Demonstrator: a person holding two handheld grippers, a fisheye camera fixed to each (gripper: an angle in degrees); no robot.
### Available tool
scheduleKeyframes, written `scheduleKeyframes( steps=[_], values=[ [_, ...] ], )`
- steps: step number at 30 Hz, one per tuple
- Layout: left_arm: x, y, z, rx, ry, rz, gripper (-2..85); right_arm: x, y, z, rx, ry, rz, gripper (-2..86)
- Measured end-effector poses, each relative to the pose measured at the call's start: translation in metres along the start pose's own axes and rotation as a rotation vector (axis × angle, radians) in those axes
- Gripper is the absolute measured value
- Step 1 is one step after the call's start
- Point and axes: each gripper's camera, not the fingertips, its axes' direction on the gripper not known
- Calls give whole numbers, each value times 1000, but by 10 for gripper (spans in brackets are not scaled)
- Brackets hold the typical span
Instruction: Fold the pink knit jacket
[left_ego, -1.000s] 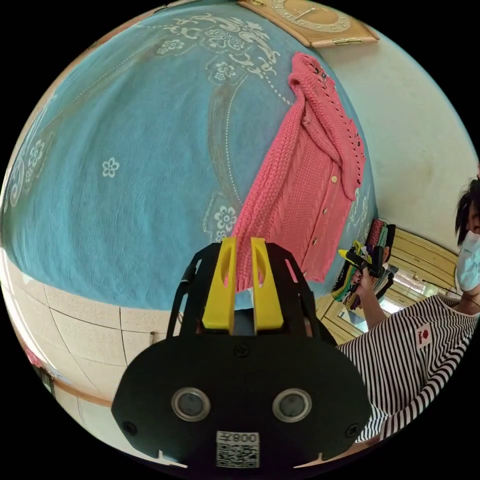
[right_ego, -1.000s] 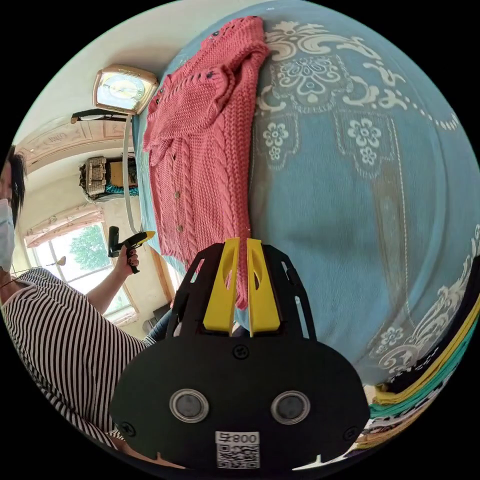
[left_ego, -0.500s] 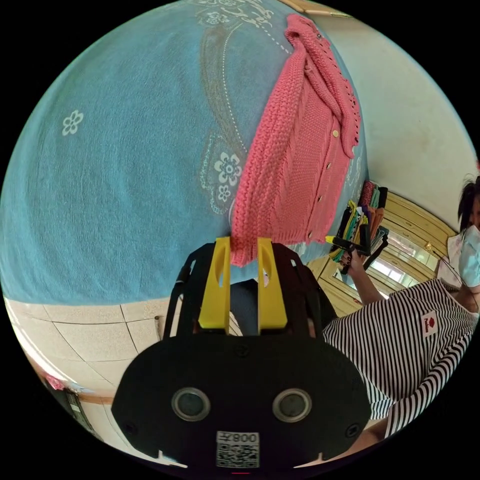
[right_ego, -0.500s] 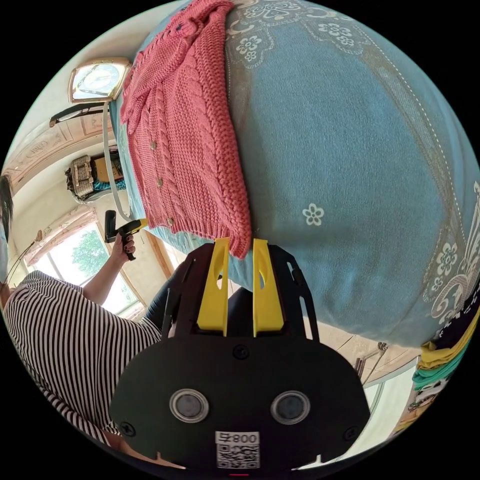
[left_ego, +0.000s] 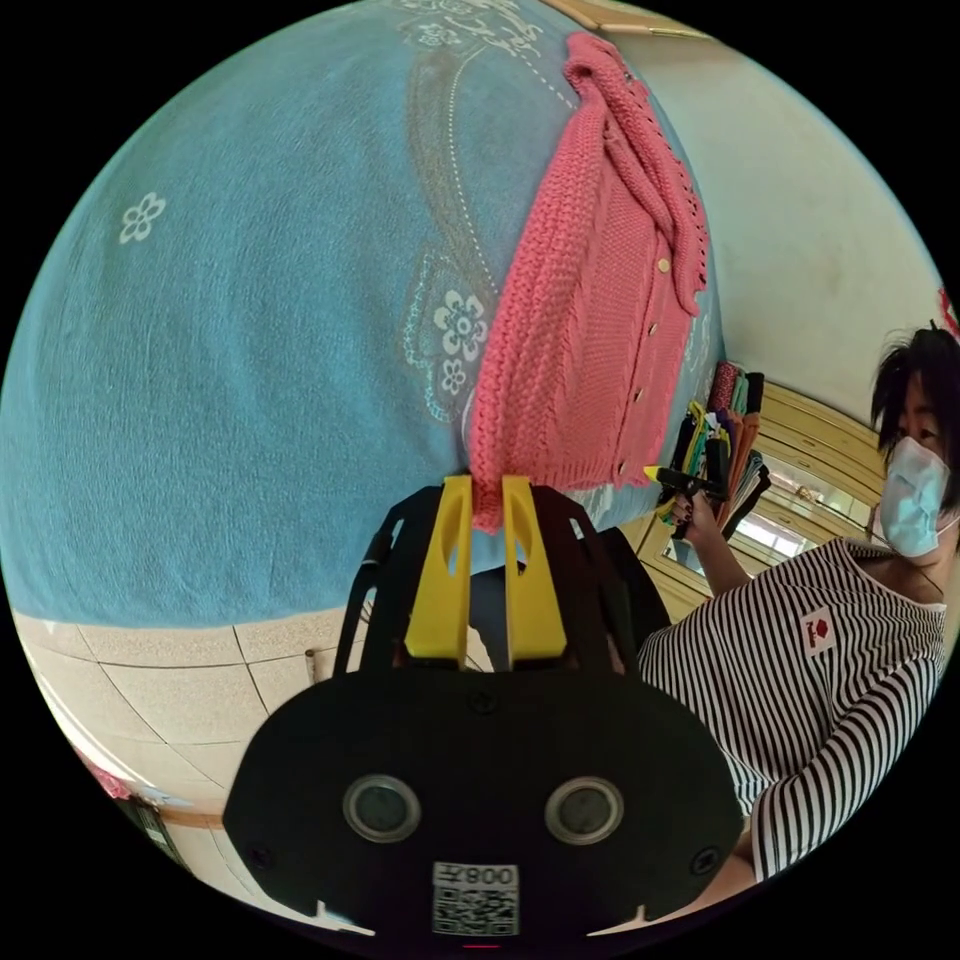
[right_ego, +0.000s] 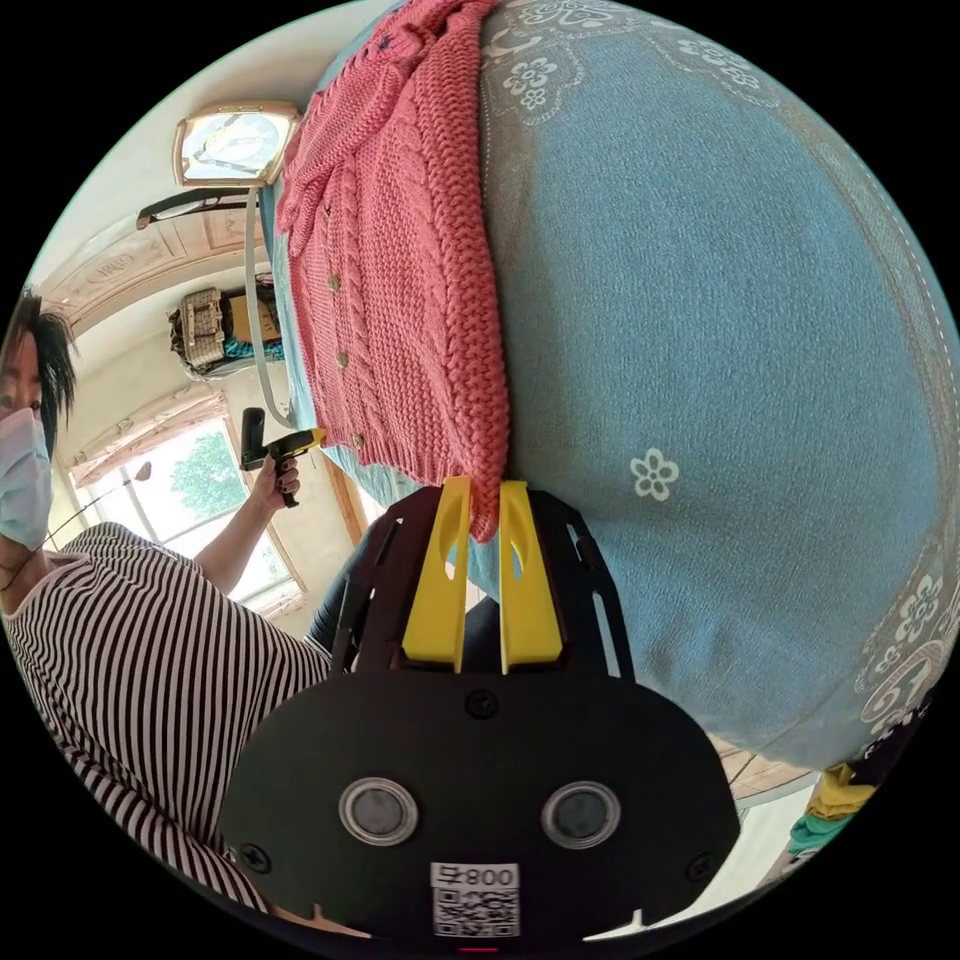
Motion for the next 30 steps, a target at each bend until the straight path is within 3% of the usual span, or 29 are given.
scheduleKeyframes(
  steps=[16, 20, 23, 30],
  values=[
    [53, 39, -18, 81, 171, 173, 49, 37, 49, 11, 205, -94, -158, 32],
    [60, 60, -26, 143, 248, 119, 40, 51, 56, 14, 233, -196, -138, 32],
    [69, 77, -32, 186, 309, 88, 37, 50, 57, 20, 242, -153, -124, 29],
    [122, 119, -65, 243, 325, 160, 35, 43, 86, 7, 313, -226, -142, 22]
  ],
)
